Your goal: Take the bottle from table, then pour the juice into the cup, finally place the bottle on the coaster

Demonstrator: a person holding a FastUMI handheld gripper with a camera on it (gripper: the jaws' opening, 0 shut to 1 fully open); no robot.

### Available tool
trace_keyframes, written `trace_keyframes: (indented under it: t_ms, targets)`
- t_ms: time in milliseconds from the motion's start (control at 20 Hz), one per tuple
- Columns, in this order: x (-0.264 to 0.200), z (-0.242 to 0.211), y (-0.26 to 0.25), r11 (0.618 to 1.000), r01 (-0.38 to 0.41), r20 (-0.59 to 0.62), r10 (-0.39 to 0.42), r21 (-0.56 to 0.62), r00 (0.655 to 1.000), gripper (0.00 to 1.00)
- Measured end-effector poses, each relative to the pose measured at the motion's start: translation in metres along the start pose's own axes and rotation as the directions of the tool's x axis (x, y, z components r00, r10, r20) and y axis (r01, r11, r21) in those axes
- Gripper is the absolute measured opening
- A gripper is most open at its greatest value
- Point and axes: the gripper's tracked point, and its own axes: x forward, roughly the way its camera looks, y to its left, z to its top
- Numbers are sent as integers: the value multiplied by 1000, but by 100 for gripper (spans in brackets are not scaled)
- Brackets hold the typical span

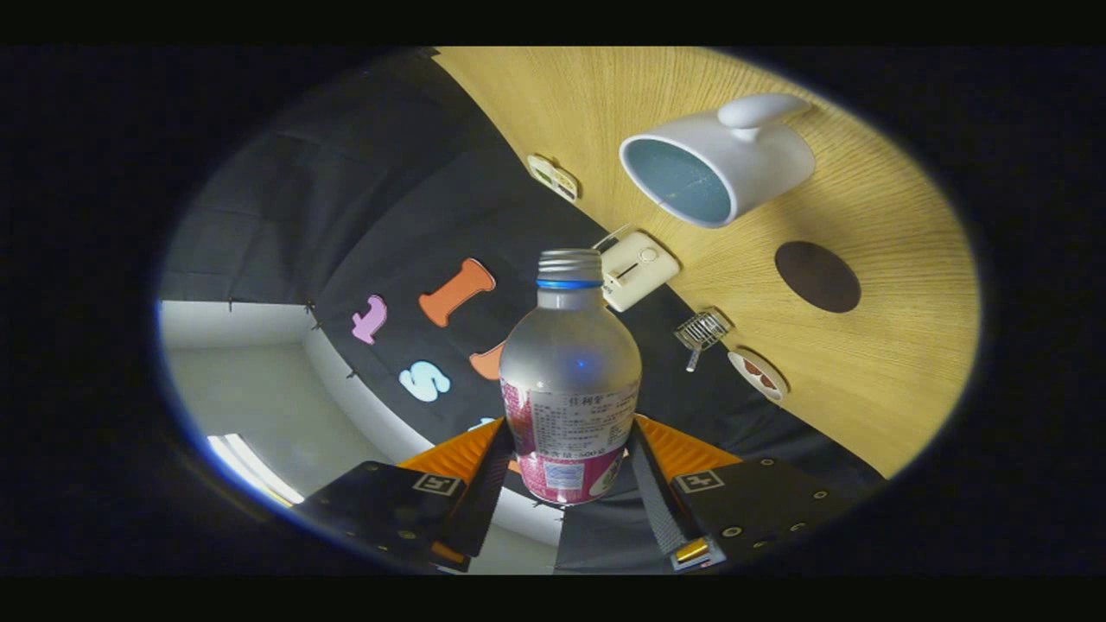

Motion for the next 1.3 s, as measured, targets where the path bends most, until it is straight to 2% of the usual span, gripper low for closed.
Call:
trace_keyframes:
  t_ms: [100,850,1300]
  targets:
    - [0,-1,-3,1000,14,3,-14,5,1000,74]
    - [-5,5,15,996,-32,23,31,80,999,74]
    - [-6,11,15,995,-34,30,32,94,999,74]
